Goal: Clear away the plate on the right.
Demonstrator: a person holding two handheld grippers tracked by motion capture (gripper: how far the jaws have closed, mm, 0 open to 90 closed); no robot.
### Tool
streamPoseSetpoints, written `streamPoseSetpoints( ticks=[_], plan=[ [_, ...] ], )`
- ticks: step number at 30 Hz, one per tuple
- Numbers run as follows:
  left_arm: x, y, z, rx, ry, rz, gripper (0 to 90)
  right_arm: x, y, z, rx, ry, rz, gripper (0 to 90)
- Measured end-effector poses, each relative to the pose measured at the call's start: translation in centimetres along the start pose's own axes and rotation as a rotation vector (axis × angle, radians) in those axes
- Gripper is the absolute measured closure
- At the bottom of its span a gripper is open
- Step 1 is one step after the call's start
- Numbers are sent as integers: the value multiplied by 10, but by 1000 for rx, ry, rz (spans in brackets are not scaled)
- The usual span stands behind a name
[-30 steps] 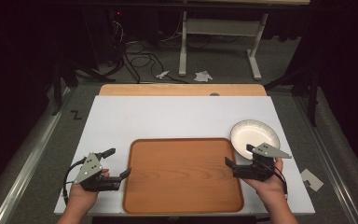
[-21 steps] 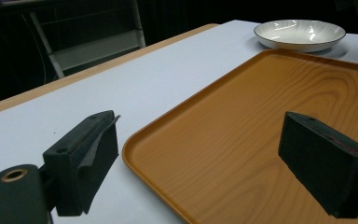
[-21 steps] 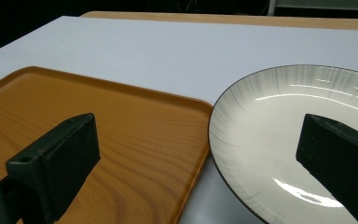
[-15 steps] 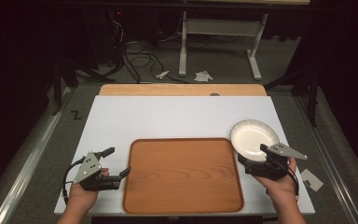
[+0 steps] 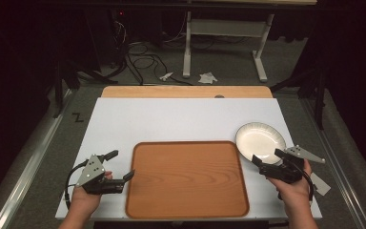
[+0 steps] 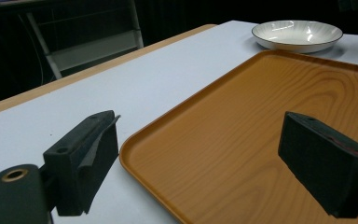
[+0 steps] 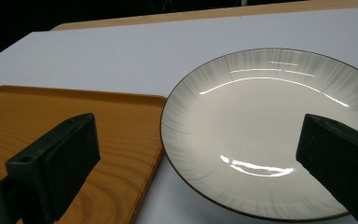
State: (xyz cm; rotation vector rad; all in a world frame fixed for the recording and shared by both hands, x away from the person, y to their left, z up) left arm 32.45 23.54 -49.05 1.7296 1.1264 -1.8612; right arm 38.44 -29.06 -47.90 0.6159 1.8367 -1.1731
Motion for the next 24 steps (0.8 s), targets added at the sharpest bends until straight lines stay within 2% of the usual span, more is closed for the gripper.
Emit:
streamPoseSetpoints(
  ticks=[6, 10, 12, 16, 19, 20, 22, 24],
  plan=[
    [0, 1, 2, 5, 2, -6, 127, 1, -5, 18, 29, 66, 17, 1],
    [0, 0, 3, 11, 7, -7, 128, 3, -8, 28, 62, 93, 0, 1],
    [0, 0, 3, 14, 9, -6, 128, 6, -11, 39, 95, 133, -4, 0],
    [0, 2, 3, 12, 8, -12, 129, 8, -13, 51, 94, 178, -4, 1],
    [0, 1, 3, 13, 8, -15, 132, 9, -15, 57, 76, 235, 12, 1],
    [0, 1, 3, 13, 8, -15, 132, 9, -15, 57, 76, 235, 12, 1],
    [0, 0, 3, 10, 6, -9, 132, 10, -15, 62, 54, 284, 24, 1],
    [0, 1, 3, 5, 1, -8, 132, 11, -15, 65, 51, 312, 23, 1]
  ],
)
Point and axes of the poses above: each handheld gripper's, and its own axes: y roughly forward along the jaws, x roughly out of its underside, z roughly to its right, the point moved 3 cm from there along y, roughly forward along the jaws, and after that the axes turned 1 degree about -x, right-handed, at the moved point
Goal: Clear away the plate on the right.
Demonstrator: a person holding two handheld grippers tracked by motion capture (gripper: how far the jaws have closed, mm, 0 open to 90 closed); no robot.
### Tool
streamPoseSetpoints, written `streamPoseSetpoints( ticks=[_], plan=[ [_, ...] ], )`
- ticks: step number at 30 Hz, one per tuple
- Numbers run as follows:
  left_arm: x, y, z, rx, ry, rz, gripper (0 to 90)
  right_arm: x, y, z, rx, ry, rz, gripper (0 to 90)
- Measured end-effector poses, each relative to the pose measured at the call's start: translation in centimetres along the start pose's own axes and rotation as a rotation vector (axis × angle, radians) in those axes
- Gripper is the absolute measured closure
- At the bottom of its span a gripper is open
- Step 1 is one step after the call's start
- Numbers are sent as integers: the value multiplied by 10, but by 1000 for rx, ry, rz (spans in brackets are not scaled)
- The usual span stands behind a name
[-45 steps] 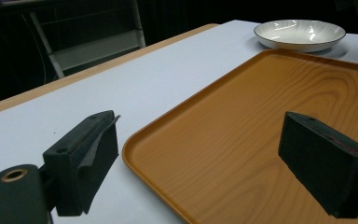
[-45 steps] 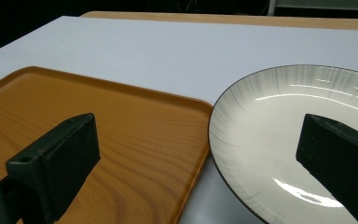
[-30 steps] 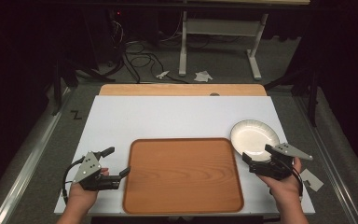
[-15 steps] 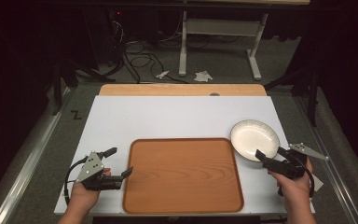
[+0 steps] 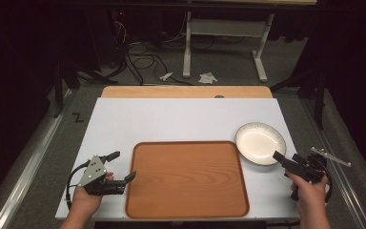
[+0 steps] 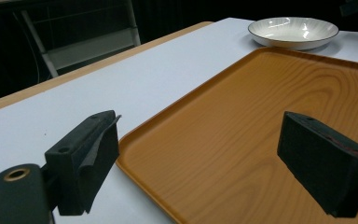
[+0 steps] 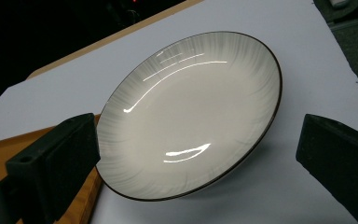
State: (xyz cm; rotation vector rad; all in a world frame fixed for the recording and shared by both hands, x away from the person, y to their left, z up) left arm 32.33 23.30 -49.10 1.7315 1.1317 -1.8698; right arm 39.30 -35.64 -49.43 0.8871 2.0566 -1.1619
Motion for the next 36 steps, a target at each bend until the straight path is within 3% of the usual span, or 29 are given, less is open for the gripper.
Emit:
streamPoseSetpoints(
  ticks=[5, 15, 18, 22, 30, 36],
  plan=[
    [0, 1, -1, -4, -20, 3, 132, 3, -1, 9, -17, 66, -7, 1],
    [1, 5, 0, 3, -13, -9, 133, 3, 2, 16, -71, 156, -12, 45],
    [2, 5, -1, 2, -9, -18, 136, 5, 4, 18, -76, 209, -38, 74],
    [1, 3, 0, 3, -10, -11, 137, 7, 7, 22, -80, 239, -58, 153],
    [2, 3, -1, 4, -12, -12, 137, 9, 14, 26, -58, 293, -100, 221],
    [2, 3, 0, 4, -11, -14, 137, 10, 19, 28, -51, 299, -105, 308]
  ],
)
Point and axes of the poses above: each handheld gripper's, and its own axes: y roughly forward along the jaws, x roughly out of its underside, z roughly to its right, the point moved 3 cm from there along y, roughly forward along the jaws, and after that the axes turned 1 degree about -x, right-handed, at the moved point
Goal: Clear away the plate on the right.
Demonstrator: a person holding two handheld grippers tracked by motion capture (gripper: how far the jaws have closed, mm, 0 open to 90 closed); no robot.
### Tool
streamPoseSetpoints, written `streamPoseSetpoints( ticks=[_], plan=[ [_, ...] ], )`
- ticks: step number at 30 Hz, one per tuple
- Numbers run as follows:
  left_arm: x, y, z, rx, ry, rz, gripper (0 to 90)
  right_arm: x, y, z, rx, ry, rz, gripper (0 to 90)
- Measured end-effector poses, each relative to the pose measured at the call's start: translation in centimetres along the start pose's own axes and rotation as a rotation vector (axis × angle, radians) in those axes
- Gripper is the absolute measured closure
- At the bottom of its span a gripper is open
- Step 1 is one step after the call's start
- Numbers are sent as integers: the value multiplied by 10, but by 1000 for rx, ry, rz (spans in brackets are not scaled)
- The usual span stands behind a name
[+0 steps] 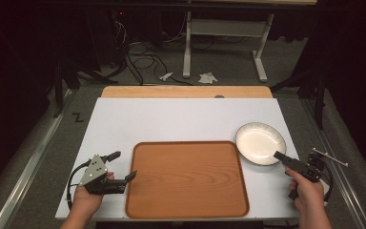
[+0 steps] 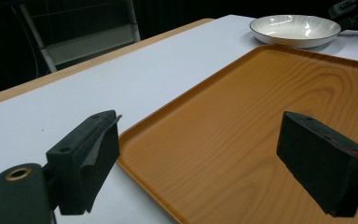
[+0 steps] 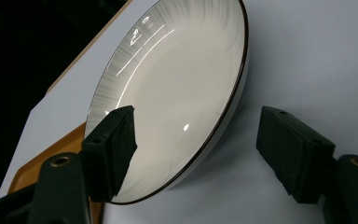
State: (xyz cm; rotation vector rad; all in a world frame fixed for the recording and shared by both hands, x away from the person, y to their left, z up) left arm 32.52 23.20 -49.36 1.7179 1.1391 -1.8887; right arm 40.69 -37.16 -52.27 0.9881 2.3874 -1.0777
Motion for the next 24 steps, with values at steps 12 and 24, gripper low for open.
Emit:
streamPoseSetpoints(
  ticks=[12, 24],
  plan=[
    [3, -4, 0, -12, 0, -6, 137, -6, 7, 7, 5, 23, 7, 447],
    [5, -11, 0, -25, -4, -9, 133, -11, 17, 8, 27, 39, 1, 526]
  ],
)
Point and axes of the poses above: each handheld gripper's, and its own axes: y roughly forward along the jaws, x roughly out of its underside, z roughly to its right, the point moved 3 cm from there along y, roughly forward along the jaws, and after that the axes turned 1 degree about -x, right-handed, at the moved point
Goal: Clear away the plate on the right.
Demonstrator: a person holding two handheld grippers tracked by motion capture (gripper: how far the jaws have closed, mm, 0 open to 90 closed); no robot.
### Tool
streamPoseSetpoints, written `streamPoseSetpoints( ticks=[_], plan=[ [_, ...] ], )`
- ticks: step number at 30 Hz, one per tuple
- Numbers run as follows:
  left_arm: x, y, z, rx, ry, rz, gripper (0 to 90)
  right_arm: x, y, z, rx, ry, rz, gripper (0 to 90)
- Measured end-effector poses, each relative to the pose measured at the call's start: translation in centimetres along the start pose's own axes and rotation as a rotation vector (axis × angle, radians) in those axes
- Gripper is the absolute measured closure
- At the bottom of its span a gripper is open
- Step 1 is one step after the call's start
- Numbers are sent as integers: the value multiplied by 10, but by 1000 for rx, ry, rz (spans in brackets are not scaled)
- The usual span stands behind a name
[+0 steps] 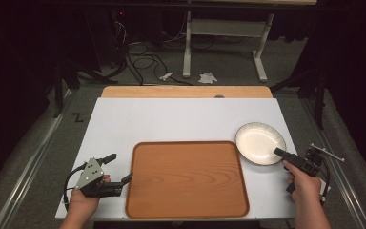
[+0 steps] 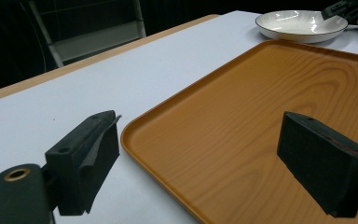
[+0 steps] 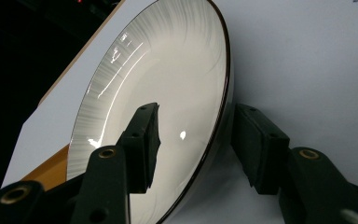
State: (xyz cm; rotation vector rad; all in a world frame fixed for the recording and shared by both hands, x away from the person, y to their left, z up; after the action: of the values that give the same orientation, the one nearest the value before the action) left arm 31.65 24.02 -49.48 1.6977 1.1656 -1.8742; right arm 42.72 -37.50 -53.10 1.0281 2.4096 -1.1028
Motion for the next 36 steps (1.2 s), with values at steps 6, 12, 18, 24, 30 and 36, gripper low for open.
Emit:
streamPoseSetpoints(
  ticks=[6, 12, 18, 24, 30, 36],
  plan=[
    [-2, -1, 1, 4, 4, 9, 133, -2, 2, -1, 29, -5, -11, 583],
    [-1, 1, -1, 12, 5, 8, 133, -6, 5, 2, 36, 20, -41, 679],
    [-1, 3, 0, 12, 10, 1, 133, -5, 6, 3, 34, 11, -31, 696],
    [-1, 5, 1, 7, 8, -9, 133, -6, 7, 2, 55, 20, -32, 763],
    [0, 5, 0, 3, 8, -13, 133, -7, 8, 5, 38, 72, -20, 816],
    [1, 6, -1, 5, 8, -14, 134, -9, 5, 4, 12, 99, 2, 856]
  ],
)
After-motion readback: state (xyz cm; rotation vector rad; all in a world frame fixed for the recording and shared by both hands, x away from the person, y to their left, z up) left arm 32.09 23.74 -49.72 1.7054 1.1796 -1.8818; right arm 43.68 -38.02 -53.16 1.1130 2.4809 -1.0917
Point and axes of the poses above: each handheld gripper's, and its own axes: y roughly forward along the jaws, x roughly out of its underside, z roughly to its right, the point moved 3 cm from there along y, roughly forward along the jaws, and after that the axes turned 1 degree about -x, right-handed, at the moved point
